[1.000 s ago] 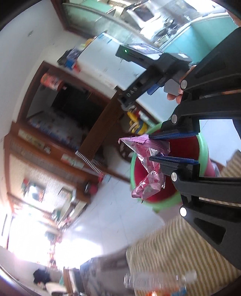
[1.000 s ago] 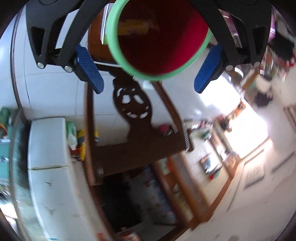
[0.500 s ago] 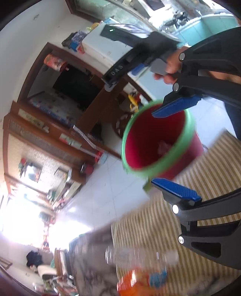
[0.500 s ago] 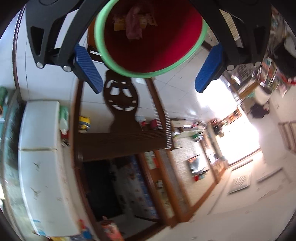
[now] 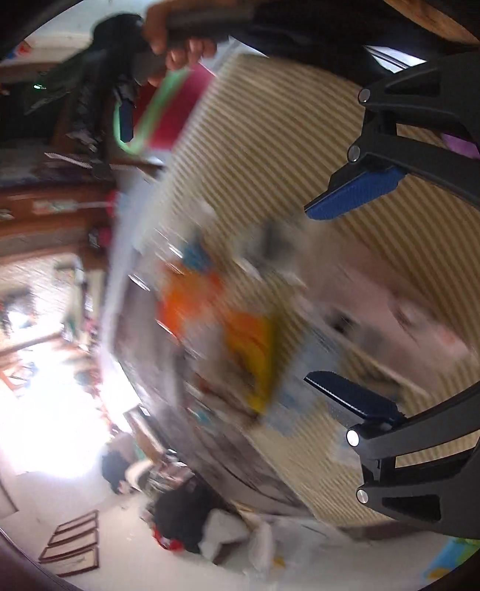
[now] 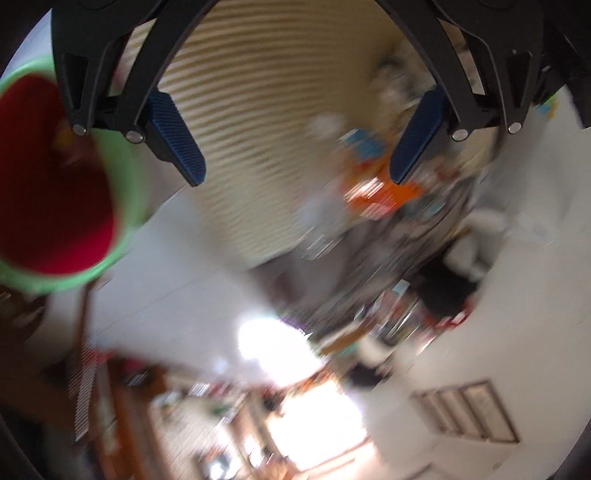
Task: Collect trash
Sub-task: 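Grasp the pink-and-white snack bag with the left gripper while the right grasps a paper cup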
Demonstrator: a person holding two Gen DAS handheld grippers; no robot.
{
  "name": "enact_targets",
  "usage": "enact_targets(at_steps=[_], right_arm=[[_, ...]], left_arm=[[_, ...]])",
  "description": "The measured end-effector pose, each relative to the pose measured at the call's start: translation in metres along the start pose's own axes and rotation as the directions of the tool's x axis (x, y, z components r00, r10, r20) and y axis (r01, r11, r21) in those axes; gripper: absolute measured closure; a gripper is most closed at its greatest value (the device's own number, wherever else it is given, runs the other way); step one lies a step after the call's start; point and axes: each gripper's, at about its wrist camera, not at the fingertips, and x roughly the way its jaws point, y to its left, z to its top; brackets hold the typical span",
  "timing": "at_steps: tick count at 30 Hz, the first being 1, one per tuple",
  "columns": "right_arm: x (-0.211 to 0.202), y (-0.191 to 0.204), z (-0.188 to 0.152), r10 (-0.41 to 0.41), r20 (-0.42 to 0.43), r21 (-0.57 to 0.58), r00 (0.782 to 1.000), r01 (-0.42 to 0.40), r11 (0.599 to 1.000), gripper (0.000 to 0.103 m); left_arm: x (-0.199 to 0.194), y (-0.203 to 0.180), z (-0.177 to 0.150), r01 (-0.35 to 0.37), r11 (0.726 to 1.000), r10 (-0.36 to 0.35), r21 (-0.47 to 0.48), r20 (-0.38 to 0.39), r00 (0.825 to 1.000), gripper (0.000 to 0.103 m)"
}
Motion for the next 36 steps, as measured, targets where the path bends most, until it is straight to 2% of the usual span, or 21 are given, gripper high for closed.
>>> enact_targets(at_steps=[2, 5, 7, 8, 11, 14, 15, 17, 19, 20, 22, 24, 26, 29, 31, 34, 36], right_arm=[[0.03, 0.015, -0.018, 0.082, -0.127, 0.031, 0.988, -0.079, 0.996, 0.005], [0.055, 0.034, -0.037, 0.101, -0.222, 0.034, 0.97, -0.095, 0.995, 0.005], [0.059, 0.04, -0.042, 0.083, -0.231, 0.01, 0.969, -0.083, 0.996, 0.005], [0.06, 0.044, -0.042, 0.067, -0.225, -0.009, 0.972, -0.071, 0.997, 0.005], [0.061, 0.046, -0.044, 0.03, -0.218, -0.036, 0.975, -0.039, 0.999, 0.005], [0.068, 0.042, -0.043, 0.0, -0.231, -0.052, 0.973, -0.012, 0.999, 0.005], [0.065, 0.039, -0.044, -0.011, -0.236, -0.061, 0.972, -0.004, 0.998, 0.005], [0.067, 0.04, -0.047, -0.03, -0.243, -0.083, 0.97, 0.01, 0.996, 0.005], [0.066, 0.043, -0.048, -0.04, -0.244, -0.106, 0.969, 0.015, 0.994, 0.005], [0.066, 0.045, -0.05, -0.044, -0.245, -0.115, 0.969, 0.016, 0.993, 0.005], [0.071, 0.05, -0.053, -0.052, -0.254, -0.138, 0.966, 0.017, 0.99, 0.005], [0.074, 0.054, -0.057, -0.054, -0.263, -0.147, 0.963, 0.016, 0.989, 0.005], [0.078, 0.059, -0.059, -0.046, -0.262, -0.146, 0.964, 0.008, 0.989, 0.005], [0.083, 0.064, -0.06, -0.04, -0.263, -0.146, 0.964, 0.001, 0.989, 0.005], [0.089, 0.069, -0.061, -0.037, -0.267, -0.147, 0.963, -0.003, 0.989, 0.005], [0.1, 0.08, -0.063, -0.076, -0.26, -0.197, 0.963, 0.024, 0.98, 0.005], [0.104, 0.088, -0.067, -0.107, -0.255, -0.248, 0.961, 0.042, 0.968, 0.005]], left_arm=[[0.01, 0.018, -0.012, 0.004, 1.0, -0.004, -0.008, -0.069, 0.998, 0.023], [0.028, 0.034, -0.026, 0.062, 0.998, -0.065, -0.021, -0.15, 0.987, 0.023], [0.046, 0.038, -0.032, 0.102, 0.994, -0.105, -0.025, -0.217, 0.97, 0.023], [0.053, 0.038, -0.034, 0.111, 0.994, -0.112, -0.019, -0.234, 0.966, 0.018], [0.063, 0.043, -0.033, 0.169, 0.984, -0.178, -0.06, -0.247, 0.953, 0.018], [0.065, 0.045, -0.028, 0.199, 0.974, -0.22, -0.113, -0.231, 0.948, 0.024], [0.062, 0.045, -0.027, 0.194, 0.972, -0.218, -0.13, -0.218, 0.951, 0.026], [0.056, 0.049, -0.026, 0.182, 0.966, -0.215, -0.181, -0.18, 0.96, 0.038], [0.044, 0.057, -0.031, 0.178, 0.943, -0.217, -0.28, -0.116, 0.969, 0.042], [0.042, 0.062, -0.035, 0.179, 0.926, -0.219, -0.331, -0.088, 0.972, 0.045], [0.031, 0.073, -0.046, 0.195, 0.864, -0.235, -0.463, -0.029, 0.972, 0.046], [0.023, 0.073, -0.061, 0.172, 0.815, -0.213, -0.554, -0.01, 0.977, 0.046], [0.02, 0.07, -0.077, 0.139, 0.777, -0.181, -0.615, -0.006, 0.983, 0.046], [0.014, 0.071, -0.099, 0.135, 0.731, -0.164, -0.669, 0.019, 0.986, 0.042], [0.01, 0.068, -0.103, 0.124, 0.73, -0.143, -0.672, 0.028, 0.989, 0.041], [0.007, 0.066, -0.099, 0.124, 0.755, -0.127, -0.644, 0.042, 0.991, 0.025], [0.005, 0.061, -0.097, 0.129, 0.773, -0.13, -0.621, 0.044, 0.991, 0.023]])
